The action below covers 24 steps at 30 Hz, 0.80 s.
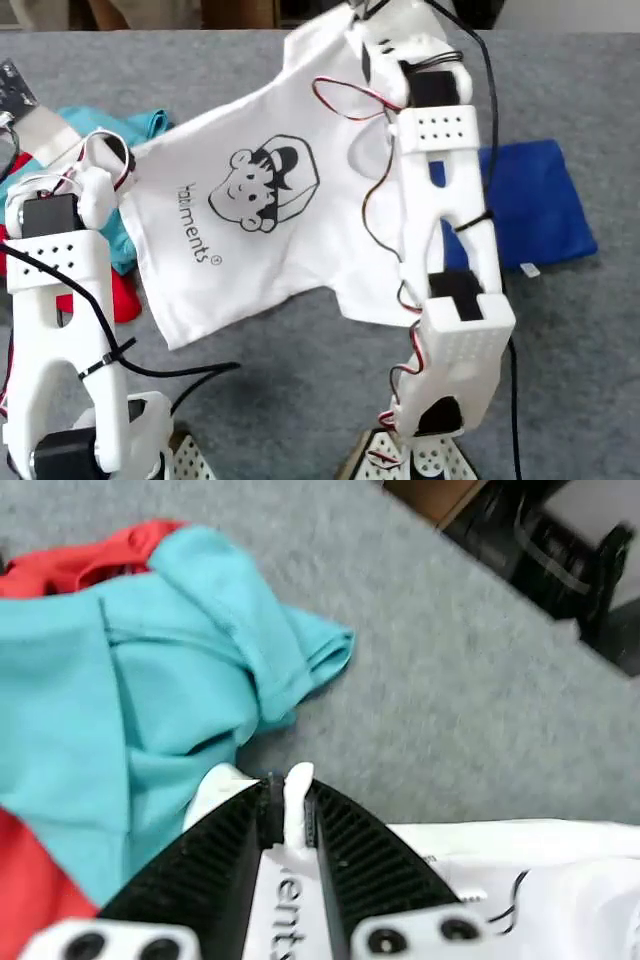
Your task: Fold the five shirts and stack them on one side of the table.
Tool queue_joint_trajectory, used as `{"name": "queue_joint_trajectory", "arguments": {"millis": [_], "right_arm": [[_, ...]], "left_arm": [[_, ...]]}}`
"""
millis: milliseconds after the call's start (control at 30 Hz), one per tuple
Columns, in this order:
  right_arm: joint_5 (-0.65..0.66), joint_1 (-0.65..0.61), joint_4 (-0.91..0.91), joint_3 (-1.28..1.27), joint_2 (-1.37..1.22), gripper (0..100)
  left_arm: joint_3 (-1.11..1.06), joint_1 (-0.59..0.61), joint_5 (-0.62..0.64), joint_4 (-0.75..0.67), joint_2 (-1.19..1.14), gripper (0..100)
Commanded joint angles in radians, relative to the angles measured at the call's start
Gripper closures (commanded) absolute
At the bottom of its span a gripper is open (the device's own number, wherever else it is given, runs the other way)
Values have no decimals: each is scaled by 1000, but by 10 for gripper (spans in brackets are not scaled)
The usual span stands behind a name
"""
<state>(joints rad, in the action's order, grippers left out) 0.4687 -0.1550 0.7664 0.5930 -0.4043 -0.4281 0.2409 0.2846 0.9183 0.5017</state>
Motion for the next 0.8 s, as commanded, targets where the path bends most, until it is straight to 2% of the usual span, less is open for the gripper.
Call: {"name": "queue_joint_trajectory", "arguments": {"millis": [0,133,267,367,500,667,767], "right_arm": [[48,30,157,59,7,994],[55,42,273,59,8,994],[83,45,396,48,42,994],[94,45,466,48,81,994],[138,56,525,1,140,994],[195,61,508,-265,297,994],[209,61,402,-499,444,994]], "left_arm": [[51,-8,-48,57,2,981],[51,-20,-75,124,2,981],[-9,-101,-107,178,4,981],[-101,-158,-107,172,18,981],[-258,-161,-106,68,93,981],[-377,-167,-107,43,219,981],[-410,-164,-107,55,282,981]]}}
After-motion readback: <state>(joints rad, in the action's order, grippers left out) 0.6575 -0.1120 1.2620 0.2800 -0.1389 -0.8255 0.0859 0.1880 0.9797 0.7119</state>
